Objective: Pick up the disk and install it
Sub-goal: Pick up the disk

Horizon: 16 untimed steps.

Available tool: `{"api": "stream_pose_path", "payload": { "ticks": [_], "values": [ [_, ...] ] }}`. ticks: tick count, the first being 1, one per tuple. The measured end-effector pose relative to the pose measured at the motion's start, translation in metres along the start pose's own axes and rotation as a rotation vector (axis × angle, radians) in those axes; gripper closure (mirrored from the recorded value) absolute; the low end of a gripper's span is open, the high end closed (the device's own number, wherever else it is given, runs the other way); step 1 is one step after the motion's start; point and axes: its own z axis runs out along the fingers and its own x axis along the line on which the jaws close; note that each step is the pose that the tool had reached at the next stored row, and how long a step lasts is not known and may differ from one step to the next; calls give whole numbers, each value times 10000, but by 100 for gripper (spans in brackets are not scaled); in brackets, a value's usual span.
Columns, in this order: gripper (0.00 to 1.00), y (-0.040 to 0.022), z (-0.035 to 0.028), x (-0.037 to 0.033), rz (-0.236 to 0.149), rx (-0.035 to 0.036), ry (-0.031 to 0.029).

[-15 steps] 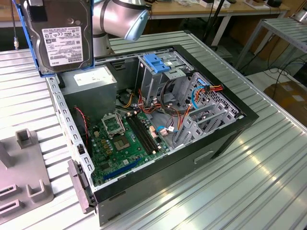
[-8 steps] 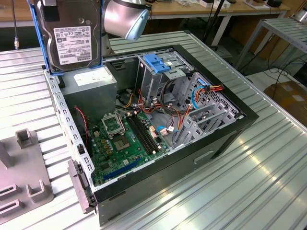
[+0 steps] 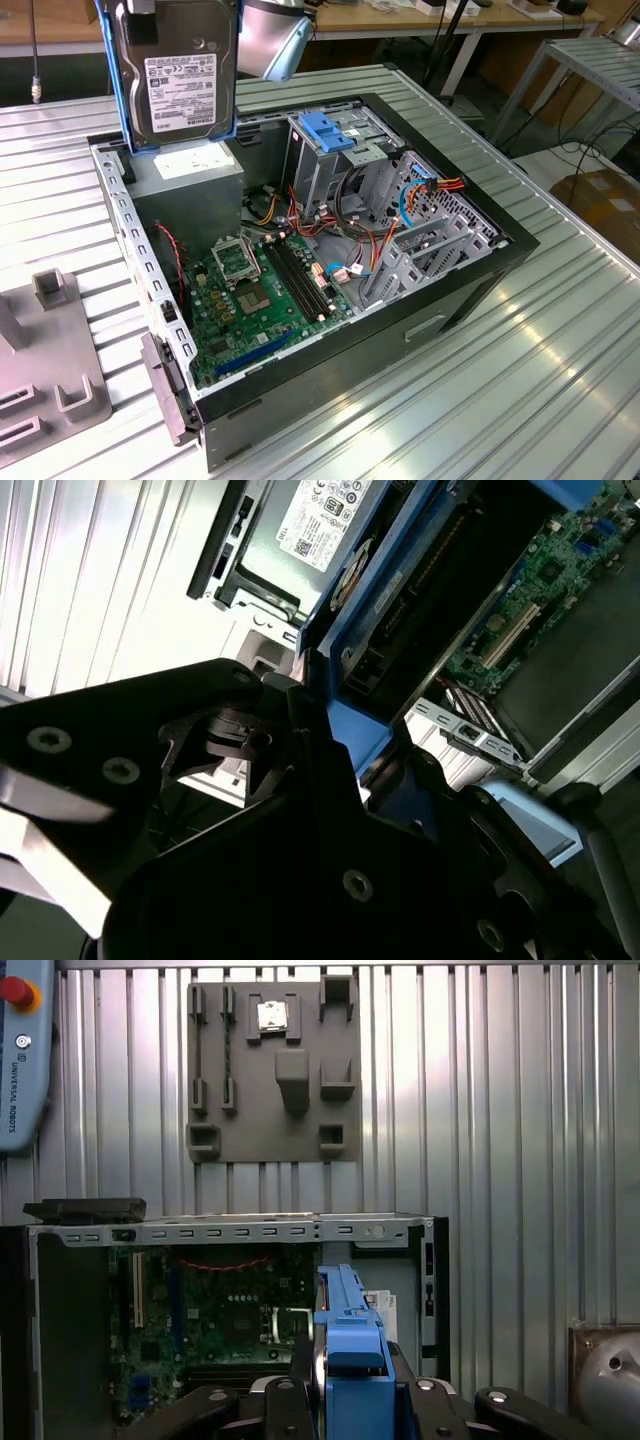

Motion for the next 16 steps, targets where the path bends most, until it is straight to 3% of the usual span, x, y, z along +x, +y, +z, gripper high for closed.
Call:
{"api": "stream_pose_path", "payload": {
  "ticks": [9,13,16],
  "values": [
    [63,-142,10,122,0,-1,0],
    [63,-182,14,177,0,1,-1],
    [63,-184,14,178,1,0,-1]
  ]
}}
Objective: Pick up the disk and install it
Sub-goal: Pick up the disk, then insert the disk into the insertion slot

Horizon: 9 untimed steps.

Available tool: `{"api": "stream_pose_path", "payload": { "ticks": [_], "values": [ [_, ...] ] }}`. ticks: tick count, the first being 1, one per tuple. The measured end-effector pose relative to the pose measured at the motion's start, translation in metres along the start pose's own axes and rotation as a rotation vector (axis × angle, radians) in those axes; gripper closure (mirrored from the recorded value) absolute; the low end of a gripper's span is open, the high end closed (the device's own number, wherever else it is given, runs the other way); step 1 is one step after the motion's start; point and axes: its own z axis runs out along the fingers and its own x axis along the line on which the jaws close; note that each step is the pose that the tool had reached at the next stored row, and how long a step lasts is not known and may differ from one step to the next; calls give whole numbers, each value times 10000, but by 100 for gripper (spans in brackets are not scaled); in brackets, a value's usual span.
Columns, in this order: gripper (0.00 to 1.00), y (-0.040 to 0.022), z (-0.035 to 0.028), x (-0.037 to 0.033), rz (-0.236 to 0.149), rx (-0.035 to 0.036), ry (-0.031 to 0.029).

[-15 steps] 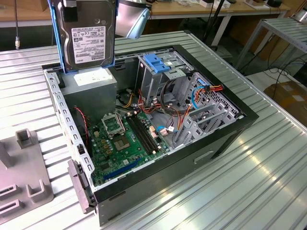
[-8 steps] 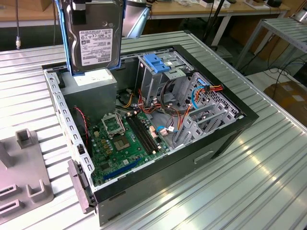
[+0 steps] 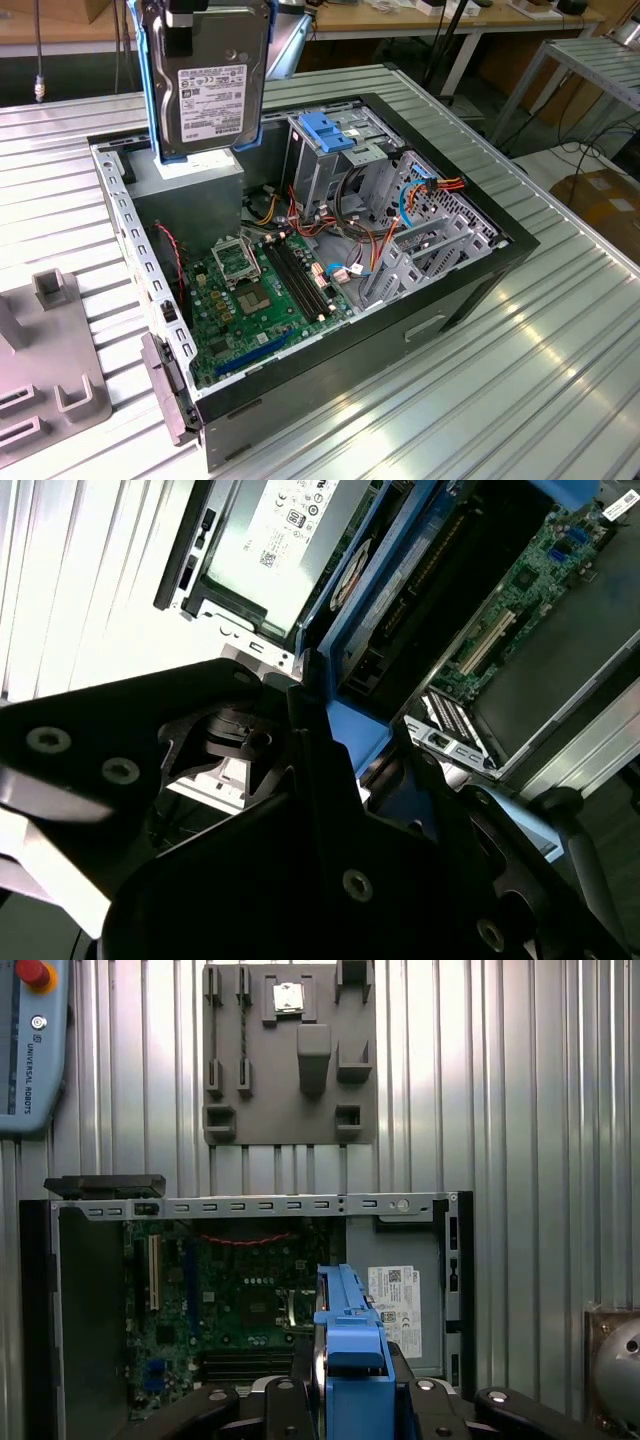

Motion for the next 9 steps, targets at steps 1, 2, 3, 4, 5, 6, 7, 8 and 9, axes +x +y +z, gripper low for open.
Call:
{"api": "stream_pose_path", "payload": {
  "ticks": [1,2,3,4,5,6,7,8,9],
  "values": [
    [63,-3,0,3,-1,0,0],
    [63,-6,0,6,-1,0,1],
    [63,-6,0,6,-1,0,0],
    [63,-6,0,6,-1,0,0],
    [63,-7,0,6,-2,0,1],
    [63,-7,0,6,-1,0,1],
    [63,-7,0,6,-1,0,0],
    [63,-7,0,6,-1,0,0],
    [63,-8,0,7,-1,0,1]
  ]
}}
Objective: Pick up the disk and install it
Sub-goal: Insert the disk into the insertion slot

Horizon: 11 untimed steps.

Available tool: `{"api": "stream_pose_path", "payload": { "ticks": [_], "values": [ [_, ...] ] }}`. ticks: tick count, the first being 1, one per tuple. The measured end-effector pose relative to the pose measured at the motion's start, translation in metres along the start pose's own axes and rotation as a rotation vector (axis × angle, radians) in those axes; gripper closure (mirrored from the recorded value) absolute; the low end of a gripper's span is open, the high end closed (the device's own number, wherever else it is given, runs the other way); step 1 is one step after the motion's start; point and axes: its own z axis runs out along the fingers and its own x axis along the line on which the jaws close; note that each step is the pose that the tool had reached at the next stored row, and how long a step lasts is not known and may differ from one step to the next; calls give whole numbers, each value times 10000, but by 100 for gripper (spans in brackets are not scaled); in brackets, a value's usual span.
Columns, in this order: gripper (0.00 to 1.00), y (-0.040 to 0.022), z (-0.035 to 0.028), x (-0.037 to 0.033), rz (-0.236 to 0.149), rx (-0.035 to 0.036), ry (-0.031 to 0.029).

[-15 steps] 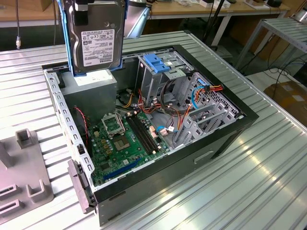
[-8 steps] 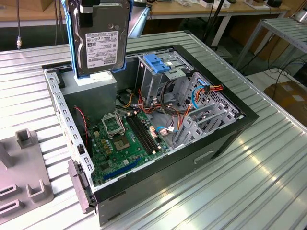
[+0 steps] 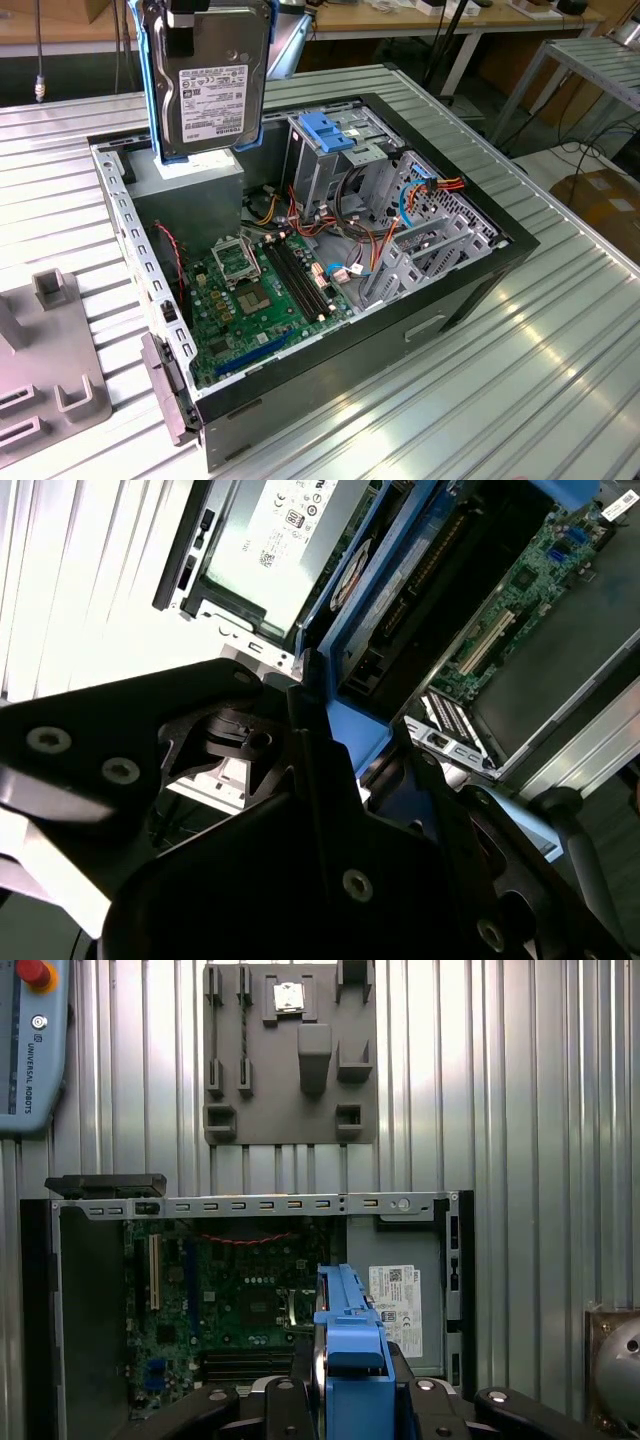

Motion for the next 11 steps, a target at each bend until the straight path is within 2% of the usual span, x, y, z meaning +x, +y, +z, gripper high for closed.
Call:
{"api": "stream_pose_path", "payload": {
  "ticks": [4,8,11],
  "values": [
    [63,0,0,15,0,0,-1],
    [63,-2,0,77,-1,1,-1],
    [63,-5,0,164,-1,0,0]
  ]
}}
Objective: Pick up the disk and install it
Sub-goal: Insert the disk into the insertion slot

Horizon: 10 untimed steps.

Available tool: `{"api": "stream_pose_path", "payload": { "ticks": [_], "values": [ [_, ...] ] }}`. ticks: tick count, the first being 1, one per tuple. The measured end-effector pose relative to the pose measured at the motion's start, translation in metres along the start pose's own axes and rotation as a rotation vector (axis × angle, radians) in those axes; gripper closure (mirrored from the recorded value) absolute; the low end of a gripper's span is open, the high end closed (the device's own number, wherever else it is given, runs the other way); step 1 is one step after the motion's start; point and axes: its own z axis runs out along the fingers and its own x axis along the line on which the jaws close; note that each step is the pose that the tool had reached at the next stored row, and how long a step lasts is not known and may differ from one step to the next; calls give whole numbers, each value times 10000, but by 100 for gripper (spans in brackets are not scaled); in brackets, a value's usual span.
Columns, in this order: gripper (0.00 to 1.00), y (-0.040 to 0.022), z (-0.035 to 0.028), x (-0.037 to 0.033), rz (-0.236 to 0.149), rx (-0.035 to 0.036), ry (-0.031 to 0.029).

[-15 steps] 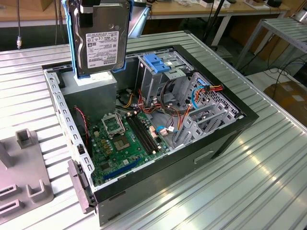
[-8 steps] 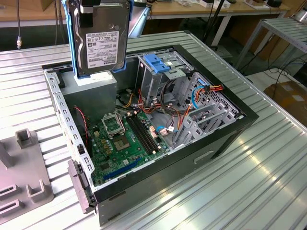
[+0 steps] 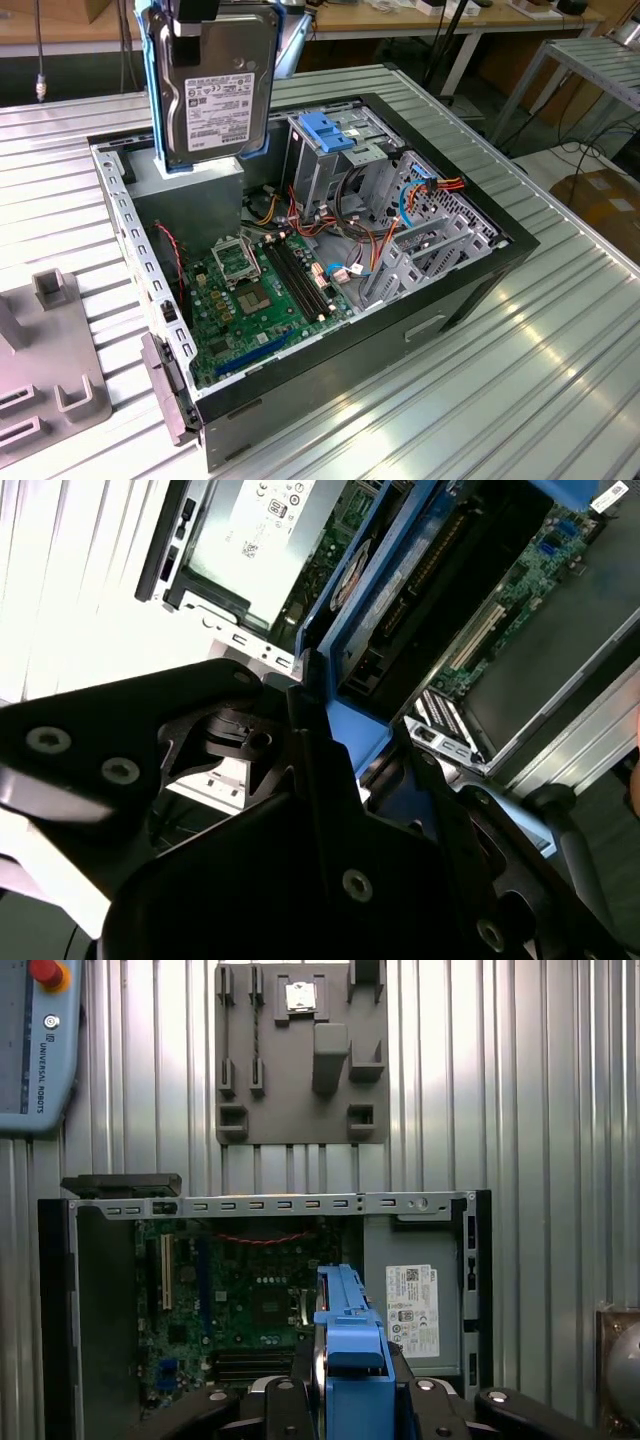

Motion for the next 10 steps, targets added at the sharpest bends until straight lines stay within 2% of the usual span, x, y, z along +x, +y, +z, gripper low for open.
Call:
{"api": "stream_pose_path", "payload": {
  "ticks": [2,8,10],
  "values": [
    [63,-1,0,40,1,-1,0],
    [63,-5,1,217,0,0,2],
    [63,-8,1,315,0,0,14]
  ]
}}
